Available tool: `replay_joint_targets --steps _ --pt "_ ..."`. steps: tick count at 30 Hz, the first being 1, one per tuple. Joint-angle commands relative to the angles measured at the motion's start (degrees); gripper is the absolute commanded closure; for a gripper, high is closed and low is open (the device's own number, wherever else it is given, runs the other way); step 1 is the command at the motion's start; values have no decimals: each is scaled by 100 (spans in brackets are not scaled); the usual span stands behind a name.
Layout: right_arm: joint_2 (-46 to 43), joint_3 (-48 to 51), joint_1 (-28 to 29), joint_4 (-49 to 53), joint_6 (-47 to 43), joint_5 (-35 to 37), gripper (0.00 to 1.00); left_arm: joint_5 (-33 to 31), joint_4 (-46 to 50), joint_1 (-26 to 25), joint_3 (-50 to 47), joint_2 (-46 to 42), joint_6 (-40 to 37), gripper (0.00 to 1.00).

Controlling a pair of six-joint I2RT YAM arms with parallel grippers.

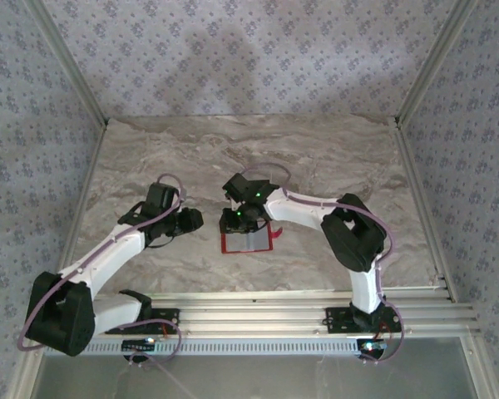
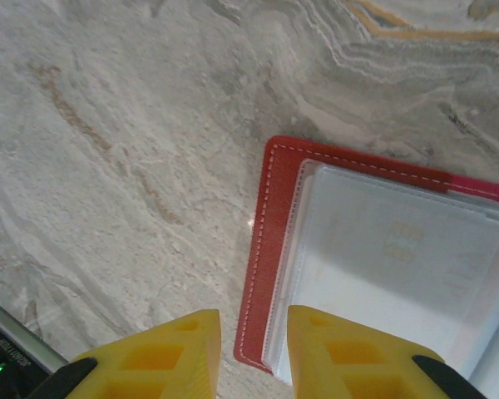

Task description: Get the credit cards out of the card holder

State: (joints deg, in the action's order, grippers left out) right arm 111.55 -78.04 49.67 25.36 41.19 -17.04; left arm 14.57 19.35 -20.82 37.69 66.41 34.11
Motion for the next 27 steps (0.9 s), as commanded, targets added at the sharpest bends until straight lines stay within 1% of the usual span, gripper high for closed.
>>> replay_joint_targets --steps 1,10,20,25,27 --pt "125 -149 25 169 73 -145 71 90 -164 34 44 -111 35 65" --pt "425 -258 -1 253 -57 -234 70 76 -242 34 15 -80 87 65" --pt "413 -242 7 795 -190 286 70 156 -318 34 143 125 95 64" --pt "329 -263 28 880 -208 479 69 262 -318 25 323 277 67 64" --pt "307 -287 30 1085 -231 580 69 298 -301 28 351 348 68 65"
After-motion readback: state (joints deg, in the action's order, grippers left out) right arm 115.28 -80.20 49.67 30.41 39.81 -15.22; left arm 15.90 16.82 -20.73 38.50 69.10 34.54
